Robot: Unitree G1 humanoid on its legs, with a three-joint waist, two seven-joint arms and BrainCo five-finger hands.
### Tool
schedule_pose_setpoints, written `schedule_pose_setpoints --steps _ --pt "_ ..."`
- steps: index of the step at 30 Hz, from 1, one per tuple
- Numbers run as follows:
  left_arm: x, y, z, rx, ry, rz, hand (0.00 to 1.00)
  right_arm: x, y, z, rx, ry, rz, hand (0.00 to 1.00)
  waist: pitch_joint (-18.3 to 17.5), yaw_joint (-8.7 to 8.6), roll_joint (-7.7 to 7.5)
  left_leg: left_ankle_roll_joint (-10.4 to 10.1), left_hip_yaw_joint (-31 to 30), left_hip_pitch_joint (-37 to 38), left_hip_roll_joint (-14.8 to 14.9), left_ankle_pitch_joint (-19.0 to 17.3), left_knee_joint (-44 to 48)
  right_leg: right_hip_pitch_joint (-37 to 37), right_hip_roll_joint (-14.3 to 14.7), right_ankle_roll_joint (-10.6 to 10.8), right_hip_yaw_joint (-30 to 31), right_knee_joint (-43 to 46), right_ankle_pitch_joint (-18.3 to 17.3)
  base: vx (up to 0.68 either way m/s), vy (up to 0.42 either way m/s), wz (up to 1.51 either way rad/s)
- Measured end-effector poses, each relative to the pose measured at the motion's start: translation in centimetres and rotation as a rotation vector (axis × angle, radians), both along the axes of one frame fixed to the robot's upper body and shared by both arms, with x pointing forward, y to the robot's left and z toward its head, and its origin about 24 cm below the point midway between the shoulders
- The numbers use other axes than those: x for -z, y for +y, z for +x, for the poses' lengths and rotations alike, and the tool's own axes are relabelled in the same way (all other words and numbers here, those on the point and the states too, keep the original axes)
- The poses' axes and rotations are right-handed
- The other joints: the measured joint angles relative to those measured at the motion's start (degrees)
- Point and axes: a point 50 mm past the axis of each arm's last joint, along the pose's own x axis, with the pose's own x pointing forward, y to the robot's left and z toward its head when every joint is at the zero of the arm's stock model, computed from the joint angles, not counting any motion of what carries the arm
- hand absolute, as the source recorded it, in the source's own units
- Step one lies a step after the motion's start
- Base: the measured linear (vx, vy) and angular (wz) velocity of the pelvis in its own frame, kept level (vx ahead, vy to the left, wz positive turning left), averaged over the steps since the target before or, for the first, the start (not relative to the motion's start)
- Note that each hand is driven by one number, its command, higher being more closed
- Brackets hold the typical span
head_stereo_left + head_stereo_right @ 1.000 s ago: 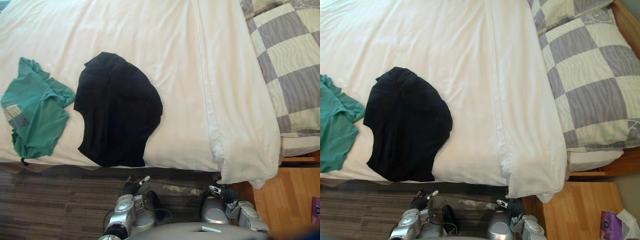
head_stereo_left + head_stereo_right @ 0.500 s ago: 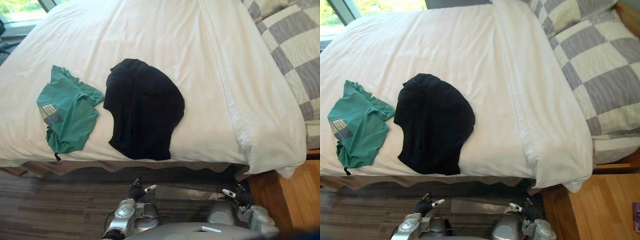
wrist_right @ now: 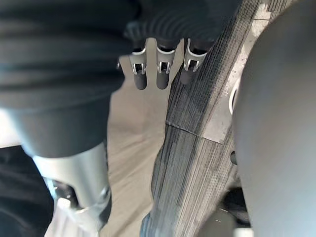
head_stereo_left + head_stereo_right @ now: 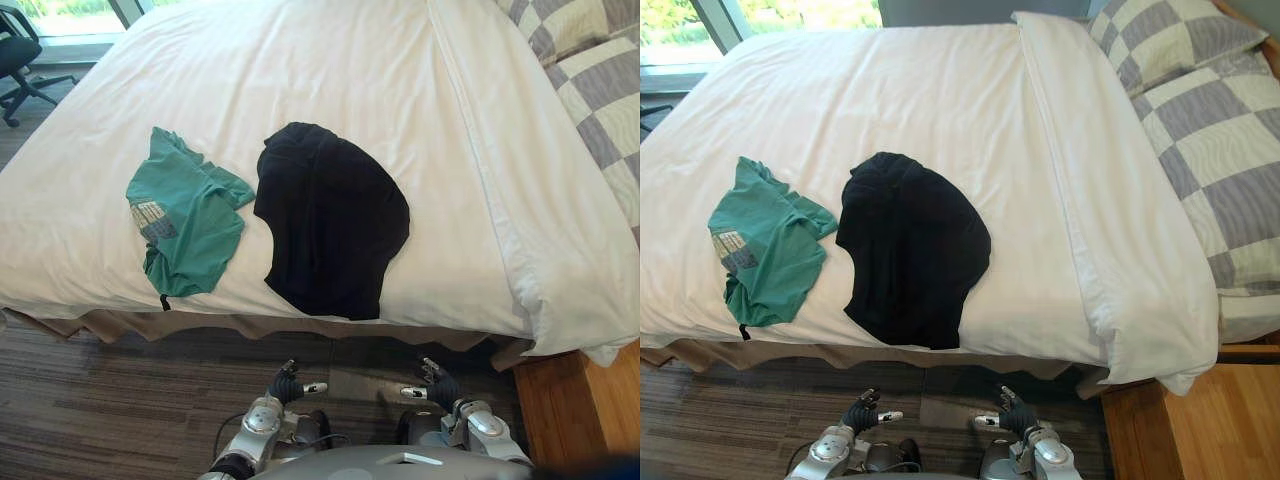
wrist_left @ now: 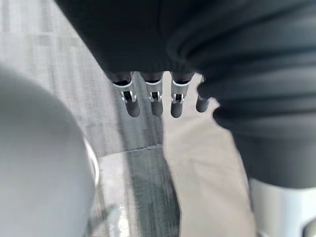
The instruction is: Tidy the bed and pick cloth on bed and put in laundry
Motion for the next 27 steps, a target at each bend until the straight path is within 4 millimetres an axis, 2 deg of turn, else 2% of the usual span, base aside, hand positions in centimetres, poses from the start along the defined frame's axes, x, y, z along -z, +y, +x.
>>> schedule_pose_setpoints --steps 1,3,4,6,7,8,9,10,11,12,13,14,15,16,18,19,21,22,23,24,25,27 --pt "0.0 -0.2 0.0 0.002 -0.007 0.006 0.00 0.1 -0.2 0.0 0.000 0.014 -0.015 0.00 -0.02 0.06 0.20 -0.05 0.65 -0.58 0.55 0.34 2.80 0.03 -1.14 0.33 0.14 0.64 0.24 0.00 0.166 -0.38" --pt "0.1 -0.3 -0.3 0.047 0.004 0.032 0.00 0.0 -0.5 0.1 0.040 0.018 -0.023 0.00 -0.29 -0.53 0.59 2.03 2.95 0.07 1.41 -1.15 1.81 -0.51 -2.99 1.57 0.78 1.24 0.71 0.02 0.208 -0.21" --pt "0.3 -0.3 -0.5 0.064 0.009 0.040 0.00 0.0 -0.7 0.2 0.070 0.021 -0.017 0.00 -0.21 -0.73 0.41 2.61 3.46 0.81 2.21 -2.19 -2.64 -0.92 -4.52 2.52 1.74 1.31 1.21 0.09 0.275 -0.09" --pt "0.3 -0.2 -0.3 0.069 0.013 0.036 0.00 0.0 -0.9 0.3 0.102 0.018 -0.007 0.00 0.27 -0.87 -0.35 2.96 2.79 2.93 3.68 -1.60 -12.78 -1.36 -7.87 4.37 2.40 1.34 2.01 0.09 0.321 0.08" --pt "0.3 -0.4 -0.4 0.067 0.019 0.011 0.00 -0.1 -1.0 0.3 0.101 0.016 -0.009 0.00 0.37 -1.22 -0.59 3.85 1.62 4.57 5.20 1.04 -19.62 -1.27 -10.24 6.11 2.59 1.33 2.35 0.07 0.401 0.17" --pt "0.4 -0.5 -0.5 0.077 0.023 -0.004 0.00 -0.1 -1.2 0.3 0.097 0.016 -0.015 0.00 0.32 -1.42 -0.49 4.57 0.82 5.25 6.14 3.01 -22.46 -1.25 -11.21 7.61 2.79 1.39 2.41 0.11 0.548 0.19" --pt "0.5 -0.7 -0.6 0.098 0.039 -0.032 0.00 -0.1 -1.5 0.3 0.086 0.010 -0.028 0.00 0.27 -1.62 -0.18 -0.09 1.09 6.81 6.95 8.01 -25.73 -0.72 -13.49 10.70 3.16 1.79 2.49 0.11 0.570 0.18" --pt "0.4 -0.8 -0.1 0.122 0.037 -0.046 0.00 -0.1 -1.4 0.3 0.084 0.014 -0.027 0.00 0.50 -1.53 -1.62 -0.81 1.97 6.90 3.54 6.37 -24.40 -0.46 -15.89 12.72 4.32 1.60 2.36 0.09 0.429 0.18" --pt "0.3 -0.6 0.0 0.128 0.036 -0.046 0.00 -0.1 -1.1 0.4 0.066 0.014 -0.024 0.00 0.58 -1.32 -1.66 -0.56 2.06 6.04 3.36 4.89 -22.26 -0.65 -14.82 12.78 4.48 2.27 2.35 0.08 0.274 0.05" --pt "0.1 -0.7 0.5 0.144 0.025 -0.058 0.00 0.0 -1.1 0.3 0.036 0.017 -0.035 0.00 0.51 -1.12 -1.50 0.85 1.59 3.84 3.37 1.31 -16.21 -0.07 -14.60 11.78 3.15 1.39 2.94 0.09 0.281 -0.11" --pt "0.1 -0.2 0.4 0.142 0.038 -0.058 0.00 0.0 -1.0 0.2 0.033 0.015 -0.036 0.00 0.45 -1.29 -1.38 0.15 1.72 2.24 3.54 -2.36 -11.05 1.44 -15.07 12.36 3.95 -1.07 3.70 0.08 0.327 -0.21" --pt "0.4 -0.2 0.2 0.135 0.066 -0.063 0.00 0.1 -1.1 0.2 0.044 0.011 -0.037 0.00 0.38 -1.35 -1.12 -0.15 2.02 1.65 3.64 -4.50 -8.27 2.04 -15.23 12.30 4.65 -2.15 4.46 0.06 0.445 -0.42" --pt "0.6 0.0 0.1 0.113 0.096 -0.067 0.00 0.1 -0.9 0.1 0.041 0.006 -0.035 0.00 0.17 -1.17 -1.20 0.12 3.55 2.01 3.78 -6.84 -6.40 1.97 -15.60 11.90 5.66 -3.23 7.34 0.03 0.430 -0.68" --pt "0.8 0.5 -0.1 0.066 0.128 -0.072 0.00 0.0 -0.6 0.2 0.016 -0.010 -0.043 0.00 0.06 -0.80 -1.14 0.48 5.71 2.98 4.37 -7.89 -6.40 1.05 -15.66 9.54 5.10 -3.90 10.99 0.02 0.423 -0.90" --pt "1.2 1.7 -1.1 -0.042 0.185 -0.059 0.00 -0.1 0.4 0.6 -0.097 -0.047 -0.069 0.00 -1.14 0.33 -0.71 1.58 10.47 5.26 4.67 -6.94 -10.96 -1.79 -15.33 1.54 0.80 -4.30 15.94 0.02 0.355 -0.98" --pt "1.5 2.4 -1.9 -0.094 0.216 -0.047 0.00 -0.2 1.4 0.7 -0.158 -0.070 -0.071 0.00 -1.63 -0.05 -1.39 1.84 11.62 6.60 4.12 -5.59 -14.10 -2.94 -13.81 2.56 -0.38 -2.21 15.05 0.05 0.282 -0.69" --pt "1.5 3.6 -2.2 -0.147 0.243 -0.015 0.00 -0.4 2.6 0.7 -0.215 -0.111 -0.058 0.00 -2.03 -0.25 -2.30 2.30 12.36 9.27 3.01 -2.04 -20.95 -3.10 -7.24 4.27 0.00 -0.34 9.46 0.11 0.144 -0.10" --pt "1.6 3.7 -2.1 -0.138 0.256 0.000 0.00 -0.5 3.0 0.8 -0.232 -0.125 -0.055 0.00 -2.03 -0.29 -2.30 2.79 11.83 10.22 1.88 0.51 -25.43 -3.02 -2.45 3.90 1.29 0.08 6.13 0.13 0.069 0.37" --pt "1.5 3.6 -2.0 -0.125 0.259 0.006 0.00 -0.5 3.0 0.8 -0.232 -0.130 -0.054 0.00 -1.98 -0.50 -2.22 2.98 10.87 10.60 0.78 2.24 -28.15 -3.00 0.56 3.13 2.42 -0.80 4.35 0.09 0.024 0.63" --pt "1.6 3.4 -1.9 -0.107 0.263 0.017 0.00 -0.6 3.1 0.8 -0.230 -0.133 -0.050 0.00 -2.01 -0.65 -2.30 3.24 9.90 10.63 -0.44 3.68 -30.07 -2.65 2.47 1.76 3.21 -3.39 3.15 0.09 -0.017 0.73" --pt "1.5 3.2 -1.7 -0.098 0.262 0.023 0.00 -0.6 3.1 0.9 -0.231 -0.136 -0.046 0.00 -1.75 -0.66 -2.52 3.32 8.56 10.66 -1.69 4.81 -31.55 -0.90 3.01 1.15 3.39 -5.87 3.15 0.08 -0.018 0.65" --pt "1.6 2.3 -1.6 -0.079 0.250 0.026 0.00 -0.7 3.1 1.2 -0.228 -0.143 -0.045 0.00 -1.07 -0.27 -1.53 3.03 6.70 10.89 -2.57 6.58 -33.80 -0.60 3.19 0.58 2.88 -6.23 3.67 0.08 -0.028 0.45"
